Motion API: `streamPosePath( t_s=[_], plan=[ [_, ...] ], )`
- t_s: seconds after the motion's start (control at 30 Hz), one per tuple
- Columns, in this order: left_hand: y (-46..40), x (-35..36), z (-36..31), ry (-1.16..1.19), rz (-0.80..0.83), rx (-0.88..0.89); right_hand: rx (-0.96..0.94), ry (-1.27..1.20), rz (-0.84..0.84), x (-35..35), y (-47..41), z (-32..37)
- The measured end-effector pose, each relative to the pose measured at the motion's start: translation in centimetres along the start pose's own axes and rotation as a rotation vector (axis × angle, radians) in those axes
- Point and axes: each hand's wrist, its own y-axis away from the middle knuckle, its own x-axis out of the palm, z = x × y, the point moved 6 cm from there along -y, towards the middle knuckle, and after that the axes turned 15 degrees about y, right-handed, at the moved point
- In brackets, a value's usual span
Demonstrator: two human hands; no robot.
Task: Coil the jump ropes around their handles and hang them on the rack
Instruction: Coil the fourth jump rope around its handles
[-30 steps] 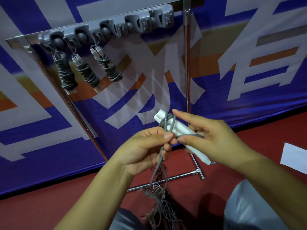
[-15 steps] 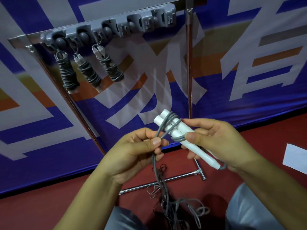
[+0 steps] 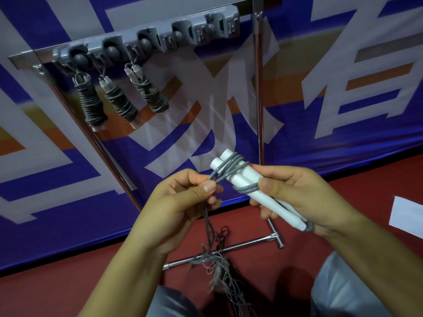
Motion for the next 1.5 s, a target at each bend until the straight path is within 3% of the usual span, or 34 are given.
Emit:
streamPosePath(
  t_s=[0.23,0.4,0.53,0.7,0.8,0.9,1.07,1.23,1.37,1.5],
  plan=[
    [-0.7,-0.6,1.3,0.062,0.012,-0.066,-0.016,0.001,0.006,-0.3,0.0,-0.2],
    [-1.0,-0.7,1.6,0.047,0.168,-0.130,-0.044,-0.032,0.113,-0.2,0.0,0.1],
    [-1.4,-1.0,1.2,-0.217,0.184,-0.077,-0.039,-0.034,0.276,-0.1,-0.3,0.4],
    [-1.1,1.2,0.9,-0.714,0.330,-0.021,0.038,0.011,0.546,0.4,-0.6,0.0],
    [-2.1,1.4,1.5,-0.967,0.410,0.040,0.071,0.133,0.765,1.8,-0.1,0.7],
    [-3.1,1.0,2.2,-1.046,0.455,-0.016,0.138,0.361,0.880,2.7,0.4,0.9],
    [-4.2,1.1,2.1,-1.188,0.468,0.019,0.217,0.625,0.871,2.4,0.1,0.4],
    [-4.2,1.6,1.6,-1.402,0.437,0.251,0.336,0.762,0.813,2.1,-0.5,-1.1],
    [-3.8,1.7,1.3,-1.551,0.340,0.447,0.376,0.848,0.690,1.4,-1.4,-2.0],
    [-3.6,1.1,0.9,-1.595,0.201,0.492,0.391,0.808,0.509,0.7,-2.0,-2.3]
  ],
)
